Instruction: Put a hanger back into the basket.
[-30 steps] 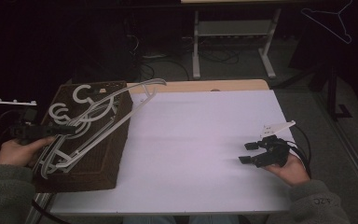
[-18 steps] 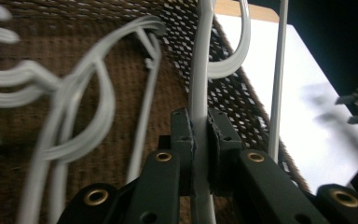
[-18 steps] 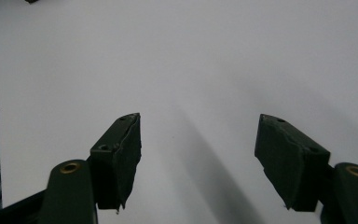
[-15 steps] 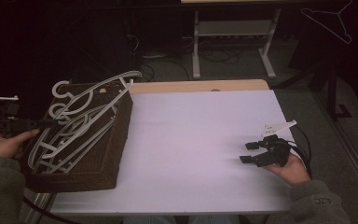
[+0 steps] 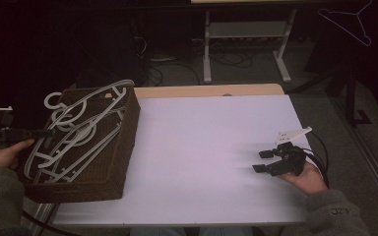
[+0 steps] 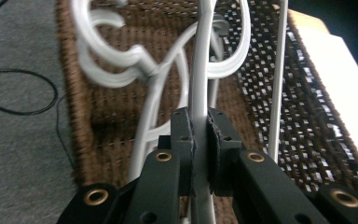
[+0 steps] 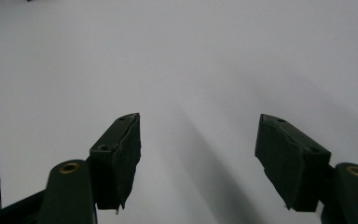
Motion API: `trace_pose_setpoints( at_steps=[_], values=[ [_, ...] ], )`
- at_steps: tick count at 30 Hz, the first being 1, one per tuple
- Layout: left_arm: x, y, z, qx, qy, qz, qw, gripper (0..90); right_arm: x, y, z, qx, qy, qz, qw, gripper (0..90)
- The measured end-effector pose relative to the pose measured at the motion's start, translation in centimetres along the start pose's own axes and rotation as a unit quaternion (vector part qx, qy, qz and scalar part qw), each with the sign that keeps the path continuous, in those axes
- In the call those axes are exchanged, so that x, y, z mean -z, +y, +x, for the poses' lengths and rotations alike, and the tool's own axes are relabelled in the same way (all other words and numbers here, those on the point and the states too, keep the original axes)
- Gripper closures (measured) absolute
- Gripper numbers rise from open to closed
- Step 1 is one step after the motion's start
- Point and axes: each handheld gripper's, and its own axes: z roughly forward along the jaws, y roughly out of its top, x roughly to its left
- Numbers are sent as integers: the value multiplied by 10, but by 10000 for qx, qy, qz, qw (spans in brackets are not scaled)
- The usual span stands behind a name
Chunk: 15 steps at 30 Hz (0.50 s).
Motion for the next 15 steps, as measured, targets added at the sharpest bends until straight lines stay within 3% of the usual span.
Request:
trace_pose_setpoints(
  at_steps=[8, 15],
  values=[
    [4, -7, 12, 118, 87, -58, 9999, 824, 0, 0, -1, -15, 3, -2, 10000, 302],
    [5, -8, 11, -143, 325, 211, 9991, 821, -2, 1, -1, -8, 12, 8, 10000, 301]
  ],
)
